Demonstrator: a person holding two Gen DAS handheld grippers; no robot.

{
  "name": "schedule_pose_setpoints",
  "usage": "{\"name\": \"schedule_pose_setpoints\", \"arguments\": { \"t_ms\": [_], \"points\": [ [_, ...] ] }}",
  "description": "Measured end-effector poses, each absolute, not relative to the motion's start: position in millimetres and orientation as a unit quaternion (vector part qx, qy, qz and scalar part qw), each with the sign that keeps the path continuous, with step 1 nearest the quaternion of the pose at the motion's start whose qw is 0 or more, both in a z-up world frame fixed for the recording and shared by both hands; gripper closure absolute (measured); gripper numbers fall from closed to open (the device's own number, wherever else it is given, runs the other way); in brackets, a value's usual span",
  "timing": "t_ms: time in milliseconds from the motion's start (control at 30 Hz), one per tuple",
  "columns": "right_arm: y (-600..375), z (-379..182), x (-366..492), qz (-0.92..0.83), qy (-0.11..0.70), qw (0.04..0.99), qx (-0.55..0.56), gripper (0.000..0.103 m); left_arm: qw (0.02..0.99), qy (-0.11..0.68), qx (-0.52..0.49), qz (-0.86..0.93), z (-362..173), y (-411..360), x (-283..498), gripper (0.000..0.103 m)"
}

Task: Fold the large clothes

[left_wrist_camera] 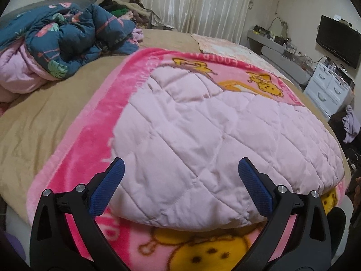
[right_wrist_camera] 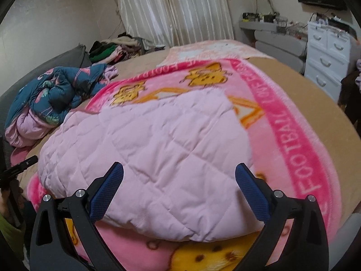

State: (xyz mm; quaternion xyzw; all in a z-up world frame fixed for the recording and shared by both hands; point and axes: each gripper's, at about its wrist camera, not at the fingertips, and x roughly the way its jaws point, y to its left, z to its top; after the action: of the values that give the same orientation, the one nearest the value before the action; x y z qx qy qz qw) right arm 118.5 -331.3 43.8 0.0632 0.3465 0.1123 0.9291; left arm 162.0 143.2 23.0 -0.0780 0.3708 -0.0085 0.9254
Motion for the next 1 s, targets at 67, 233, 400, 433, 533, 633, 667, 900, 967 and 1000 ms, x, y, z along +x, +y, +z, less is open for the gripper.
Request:
{"name": "schedule_pose_setpoints", "arguments": {
  "t_ms": [67, 233, 400, 433, 533, 633, 667, 900, 967, 1000],
  "points": [
    [-329.1, 51.1, 109.8, 0.106, 0.333, 0.935, 0.052, 0.004, 0.927, 0.366, -0.076, -0.003, 28.5, 144.6, 157.5, 0.008],
    [-307.9, 73.3, 74.1, 0.100, 0.294, 0.950, 0.008, 0.004, 0.937, 0.342, -0.066, 0.009, 48.5, 136.8, 131.8, 0.008],
    [-273.4, 93.0, 23.4, 0.110, 0.261, 0.959, -0.031, 0.004, 0.940, 0.335, -0.059, -0.012, 61.9, 111.4, 96.0, 0.008],
    [-268.0, 95.1, 13.0, 0.117, 0.257, 0.959, -0.028, 0.004, 0.941, 0.334, -0.057, -0.012, 62.8, 106.8, 90.2, 0.008],
    [-252.6, 93.0, -11.6, 0.132, 0.269, 0.954, -0.011, 0.004, 0.940, 0.333, -0.065, -0.025, 64.9, 89.3, 66.1, 0.008],
    [-240.4, 84.8, -29.3, 0.139, 0.293, 0.946, -0.012, 0.004, 0.939, 0.335, -0.064, -0.045, 61.8, 69.5, 43.1, 0.008],
    [-236.7, 79.9, -36.4, 0.136, 0.301, 0.944, -0.009, 0.004, 0.939, 0.335, -0.058, -0.045, 60.5, 64.0, 37.6, 0.008],
    [-212.9, 46.9, -69.1, 0.157, 0.349, 0.924, 0.004, 0.004, 0.936, 0.348, -0.044, -0.037, 44.6, 43.6, 12.8, 0.008],
    [-208.7, 44.7, -76.1, 0.166, 0.353, 0.921, 0.007, 0.004, 0.933, 0.355, -0.038, -0.041, 41.2, 38.9, 10.9, 0.008],
    [-206.5, 45.3, -76.5, 0.167, 0.353, 0.921, 0.006, 0.004, 0.932, 0.357, -0.037, -0.044, 40.1, 37.0, 9.7, 0.008]
  ]
}}
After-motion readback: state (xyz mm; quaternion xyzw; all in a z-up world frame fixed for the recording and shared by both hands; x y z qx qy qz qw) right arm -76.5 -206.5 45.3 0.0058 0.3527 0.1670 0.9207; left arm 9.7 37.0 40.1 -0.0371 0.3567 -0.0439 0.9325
